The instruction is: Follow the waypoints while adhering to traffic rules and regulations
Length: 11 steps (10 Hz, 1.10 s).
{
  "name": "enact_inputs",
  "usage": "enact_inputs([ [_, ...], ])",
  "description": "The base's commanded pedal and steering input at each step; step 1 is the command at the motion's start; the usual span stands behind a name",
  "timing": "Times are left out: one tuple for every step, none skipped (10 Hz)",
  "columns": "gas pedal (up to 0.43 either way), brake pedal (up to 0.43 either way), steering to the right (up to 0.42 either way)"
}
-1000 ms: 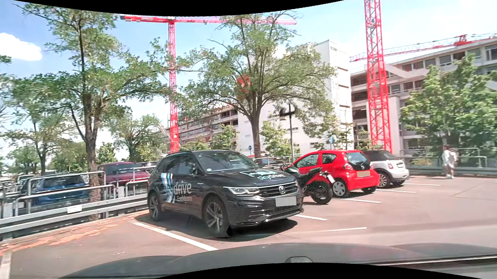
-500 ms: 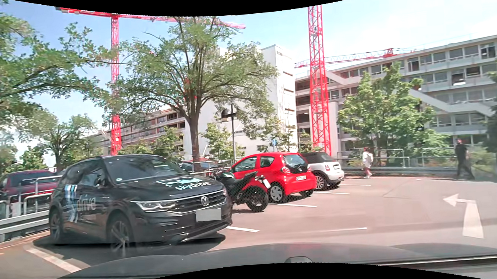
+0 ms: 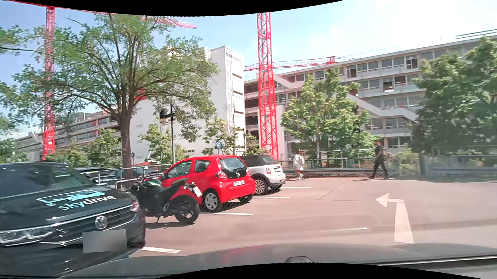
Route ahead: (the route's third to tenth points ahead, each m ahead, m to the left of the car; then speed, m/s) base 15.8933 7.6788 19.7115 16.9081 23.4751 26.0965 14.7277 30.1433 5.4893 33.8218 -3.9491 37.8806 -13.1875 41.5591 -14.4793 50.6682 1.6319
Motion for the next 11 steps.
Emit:
enact_inputs([
  [0.000, 0.000, 0.860],
  [0.000, 0.000, 0.842],
  [0.000, 0.000, 0.818],
  [0.000, 0.000, 0.786],
  [0.000, 0.000, 0.742],
  [0.000, 0.000, 0.706],
  [0.000, 0.000, 0.653],
  [0.000, 0.000, 0.596],
  [0.000, 0.000, 0.536],
  [0.008, 0.000, 0.498],
  [0.008, 0.000, 0.453],
])
